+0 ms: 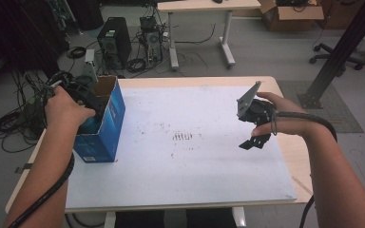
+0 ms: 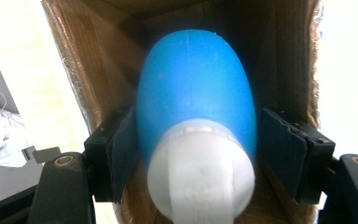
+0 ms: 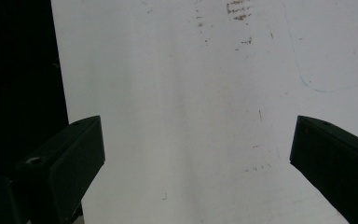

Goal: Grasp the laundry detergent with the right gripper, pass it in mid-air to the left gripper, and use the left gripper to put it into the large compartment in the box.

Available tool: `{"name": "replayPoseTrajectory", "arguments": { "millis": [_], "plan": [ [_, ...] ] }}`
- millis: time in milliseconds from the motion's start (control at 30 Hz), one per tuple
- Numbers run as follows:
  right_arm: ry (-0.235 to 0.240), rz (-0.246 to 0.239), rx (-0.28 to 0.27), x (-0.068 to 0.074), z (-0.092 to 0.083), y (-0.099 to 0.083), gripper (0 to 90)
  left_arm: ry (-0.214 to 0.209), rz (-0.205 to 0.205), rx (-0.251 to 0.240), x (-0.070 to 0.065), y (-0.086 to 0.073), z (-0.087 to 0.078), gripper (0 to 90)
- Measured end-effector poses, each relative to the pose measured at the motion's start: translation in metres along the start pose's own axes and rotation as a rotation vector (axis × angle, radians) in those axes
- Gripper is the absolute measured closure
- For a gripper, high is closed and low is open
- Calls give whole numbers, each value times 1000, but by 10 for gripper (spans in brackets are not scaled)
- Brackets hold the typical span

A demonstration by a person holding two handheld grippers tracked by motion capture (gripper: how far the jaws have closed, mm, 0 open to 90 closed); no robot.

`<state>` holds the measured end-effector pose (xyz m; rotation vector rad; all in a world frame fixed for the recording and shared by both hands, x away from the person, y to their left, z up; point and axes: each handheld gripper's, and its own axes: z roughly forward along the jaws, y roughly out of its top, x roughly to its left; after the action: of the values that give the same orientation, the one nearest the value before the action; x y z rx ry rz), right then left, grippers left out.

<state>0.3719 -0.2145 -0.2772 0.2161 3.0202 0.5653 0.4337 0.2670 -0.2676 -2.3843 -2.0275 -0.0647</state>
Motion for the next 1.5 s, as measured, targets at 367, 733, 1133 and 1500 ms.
{"name": "replayPoseTrajectory", "arguments": {
  "millis": [367,733,1133,1500],
  "plan": [
    [-6,-9,-5,1,-3,2,30,9,-5,-21,-1,-5,-16,253],
    [-9,-5,-5,2,-3,1,30,10,45,-67,-16,-9,-36,241],
    [-16,2,-10,4,-7,-4,30,14,86,-109,-26,-12,-58,188],
    [-21,10,-14,5,-9,-9,30,58,176,-124,-50,-15,-76,107]
  ]
}}
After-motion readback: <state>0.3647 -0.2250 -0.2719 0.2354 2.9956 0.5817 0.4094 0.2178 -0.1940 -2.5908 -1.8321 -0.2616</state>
